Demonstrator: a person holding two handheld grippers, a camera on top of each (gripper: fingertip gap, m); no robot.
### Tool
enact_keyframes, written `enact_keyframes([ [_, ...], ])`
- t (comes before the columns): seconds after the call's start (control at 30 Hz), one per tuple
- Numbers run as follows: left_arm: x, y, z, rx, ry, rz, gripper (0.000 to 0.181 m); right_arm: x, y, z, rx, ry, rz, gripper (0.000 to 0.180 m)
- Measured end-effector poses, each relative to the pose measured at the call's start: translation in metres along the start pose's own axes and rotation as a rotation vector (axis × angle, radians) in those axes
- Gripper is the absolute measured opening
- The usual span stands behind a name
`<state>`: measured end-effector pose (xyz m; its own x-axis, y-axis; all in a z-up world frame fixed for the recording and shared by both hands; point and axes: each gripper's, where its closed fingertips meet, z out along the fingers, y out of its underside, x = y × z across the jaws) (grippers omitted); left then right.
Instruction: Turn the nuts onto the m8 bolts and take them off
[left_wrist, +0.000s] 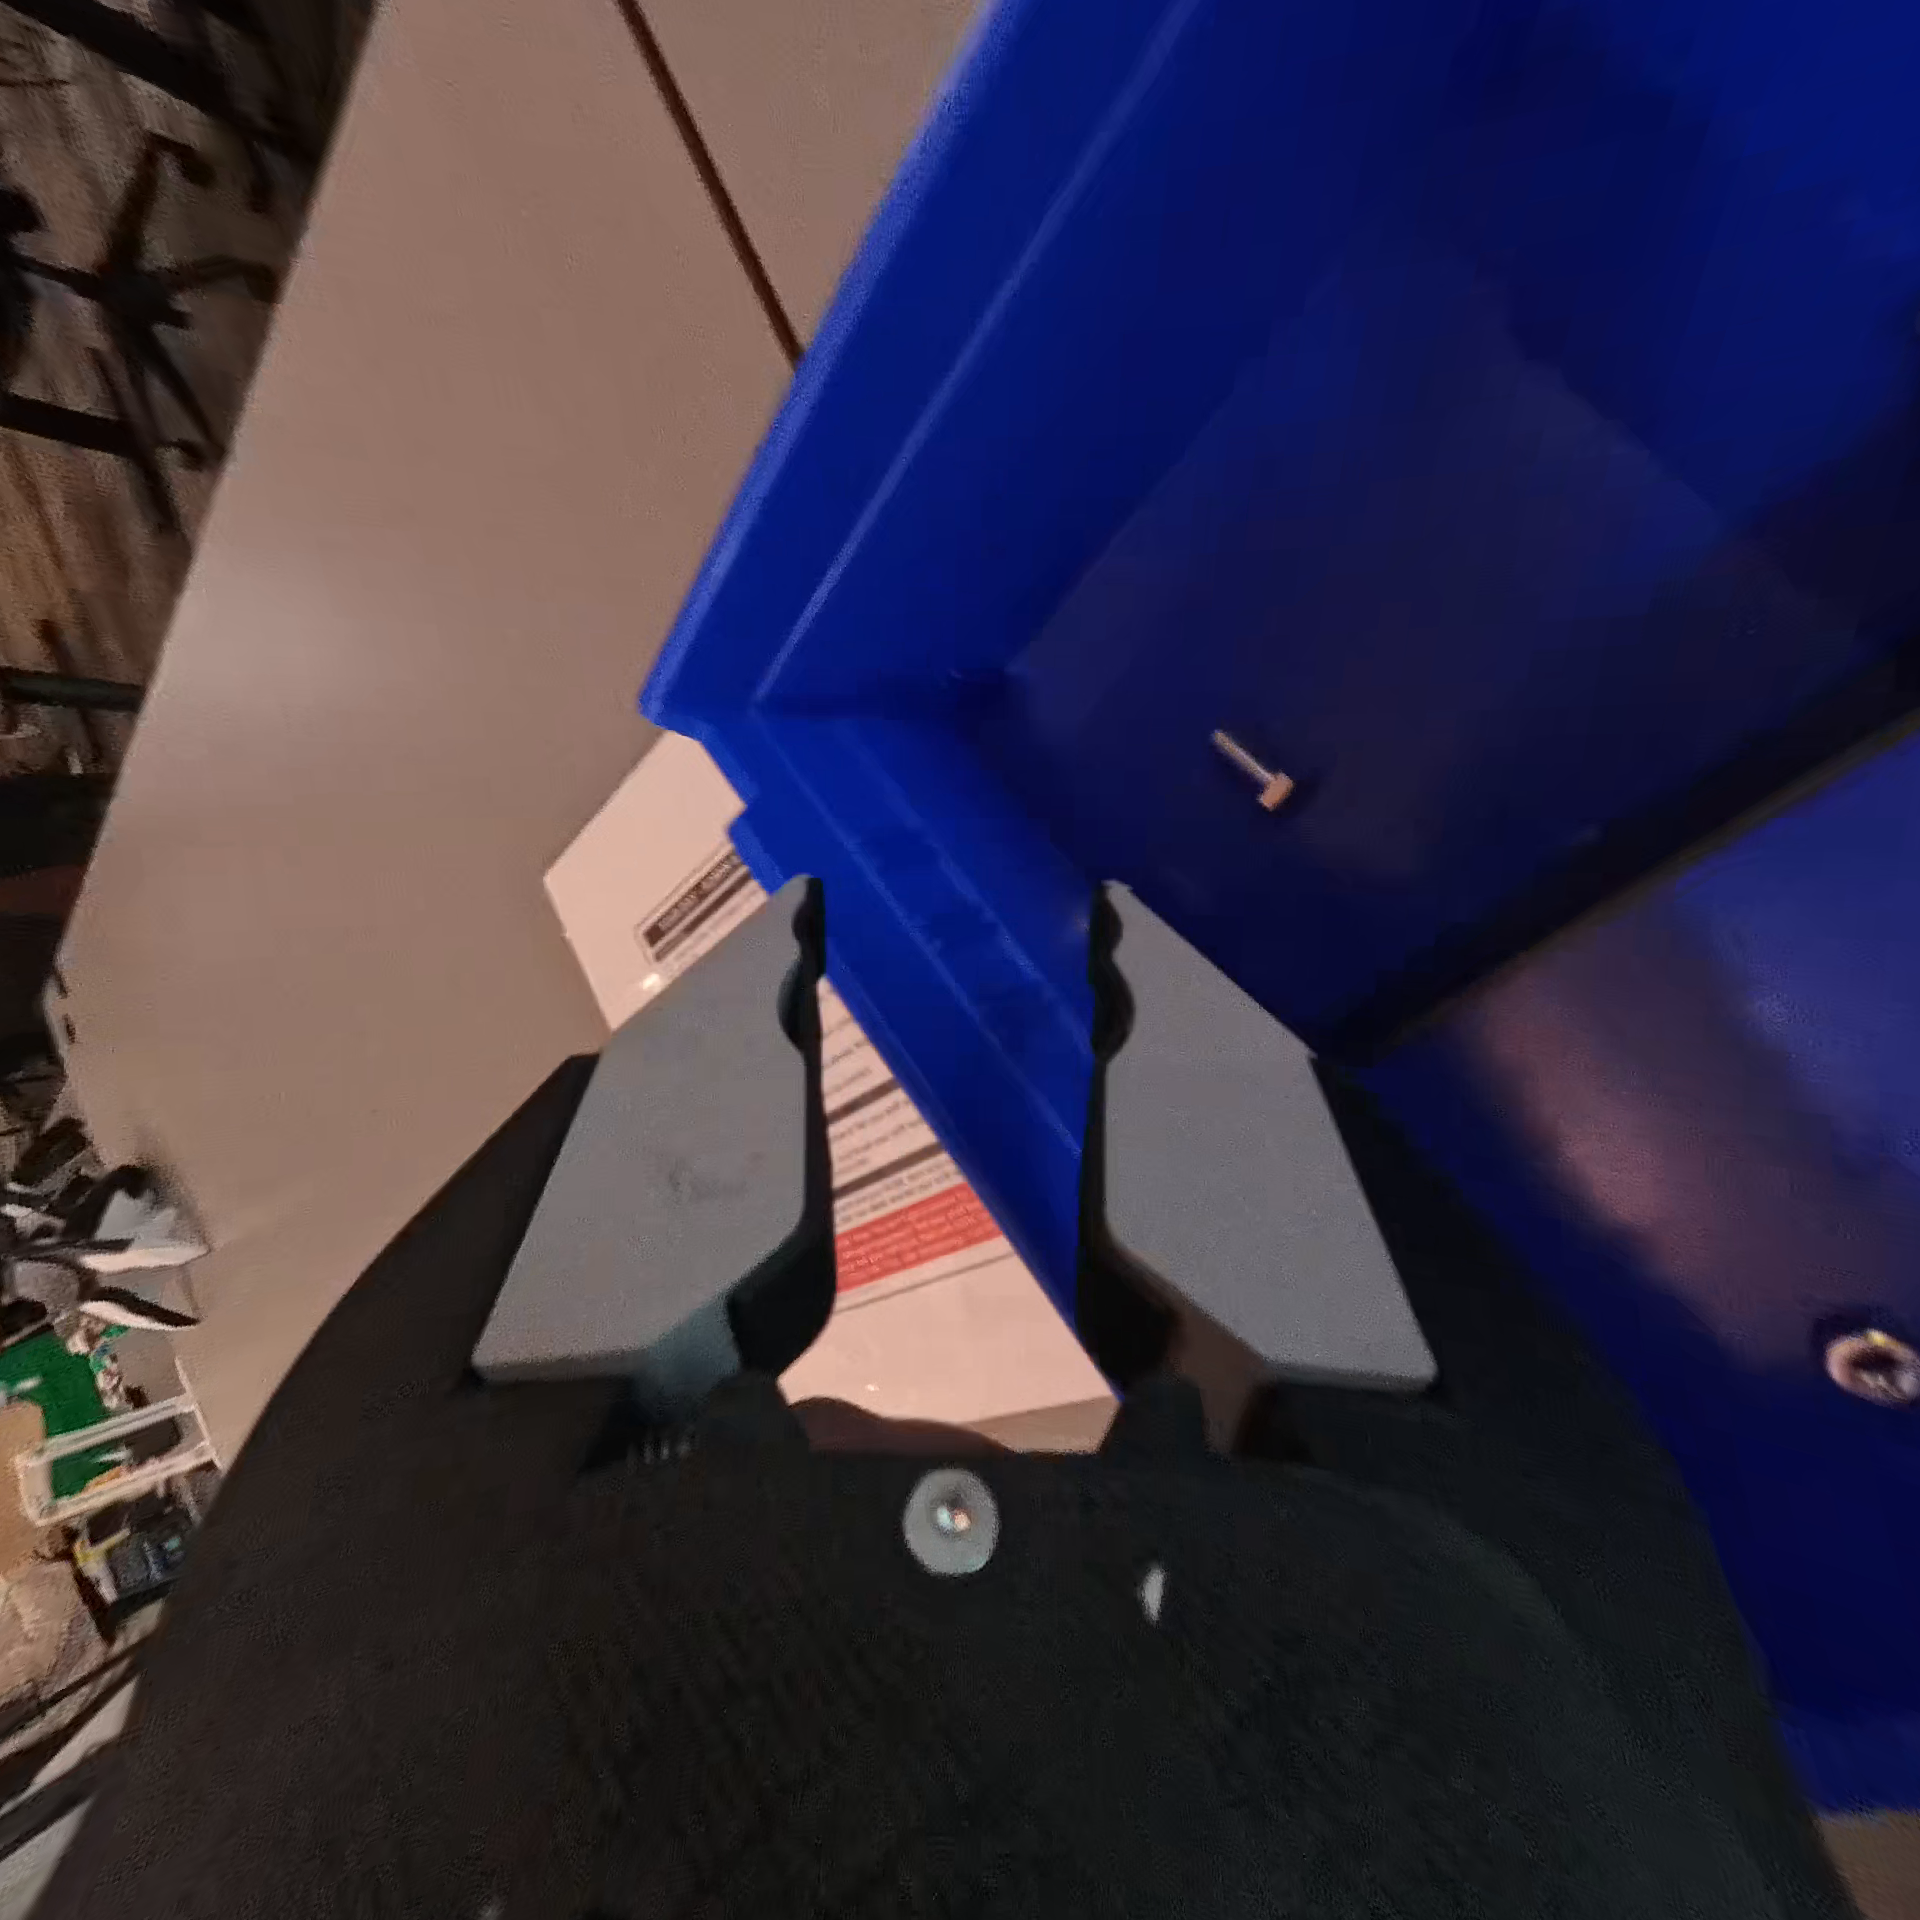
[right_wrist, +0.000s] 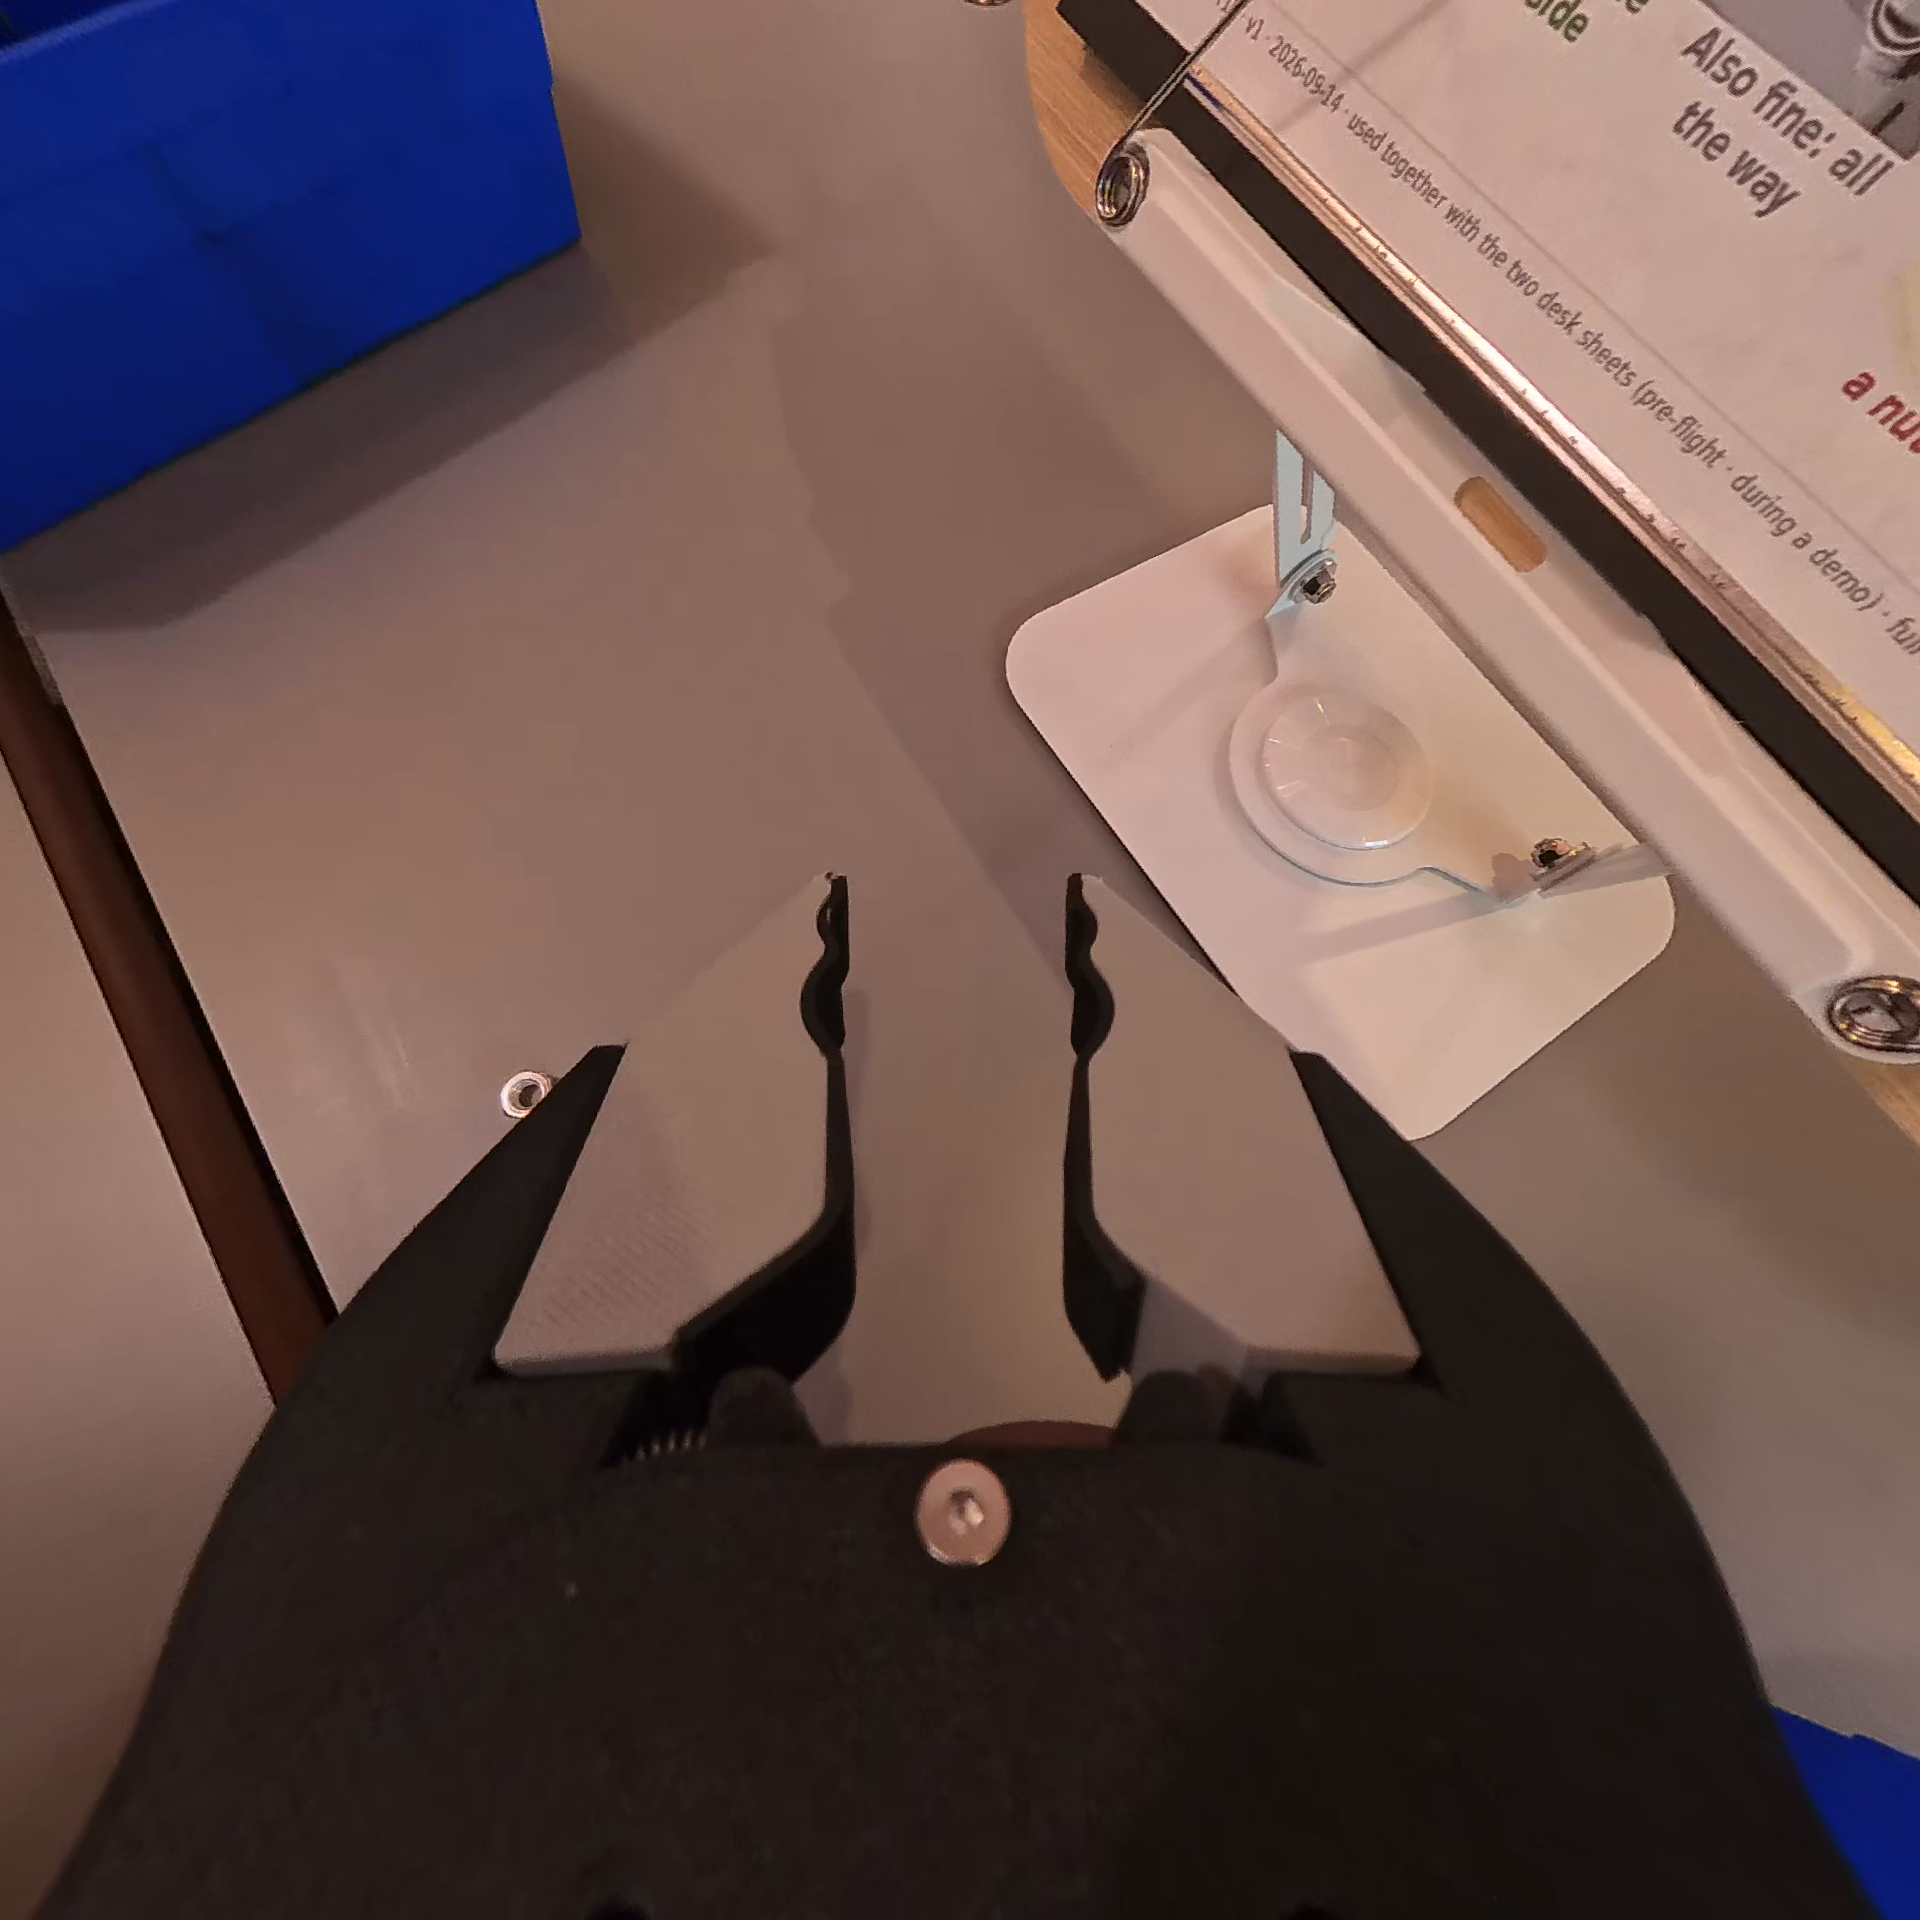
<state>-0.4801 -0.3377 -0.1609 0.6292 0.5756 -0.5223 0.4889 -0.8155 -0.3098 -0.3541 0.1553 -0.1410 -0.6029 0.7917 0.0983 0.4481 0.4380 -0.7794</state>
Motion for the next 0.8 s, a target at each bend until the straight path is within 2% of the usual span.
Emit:
enact_keyframes([
  [0.1, -0.026, -0.013, -0.009, 0.028, -0.121, -0.079, 0.046, 0.0, -0.001, -0.002, 0.004, 0.001, 0.002, 0.039],
  [0.2, -0.046, 0.001, -0.005, -0.079, -0.196, -0.107, 0.05, 0.001, -0.002, -0.004, 0.011, 0.002, 0.003, 0.039],
  [0.43, -0.046, 0.022, 0.018, -0.142, -0.047, -0.303, 0.064, 0.003, -0.006, -0.009, 0.028, 0.004, 0.0, 0.039],
  [0.47, -0.042, 0.02, 0.02, -0.131, 0.008, -0.317, 0.054, 0.003, -0.007, -0.01, 0.03, 0.004, 0.001, 0.039],
  [0.5, -0.03, 0.016, 0.021, -0.121, 0.099, -0.316, 0.029, 0.004, -0.007, -0.01, 0.031, 0.005, 0.002, 0.039],
  [0.53, -0.023, 0.012, 0.022, -0.106, 0.15, -0.321, 0.016, 0.004, -0.007, -0.011, 0.032, 0.006, 0.001, 0.039],
  [0.67, -0.021, -0.009, 0.029, -0.046, 0.175, -0.248, 0.014, 0.004, -0.007, -0.011, 0.031, 0.008, -0.001, 0.039],
  [0.8, 0.008, -0.054, 0.026, 0.088, 0.33, -0.126, 0.01, 0.004, -0.007, -0.011, 0.029, 0.01, -0.005, 0.039],
])
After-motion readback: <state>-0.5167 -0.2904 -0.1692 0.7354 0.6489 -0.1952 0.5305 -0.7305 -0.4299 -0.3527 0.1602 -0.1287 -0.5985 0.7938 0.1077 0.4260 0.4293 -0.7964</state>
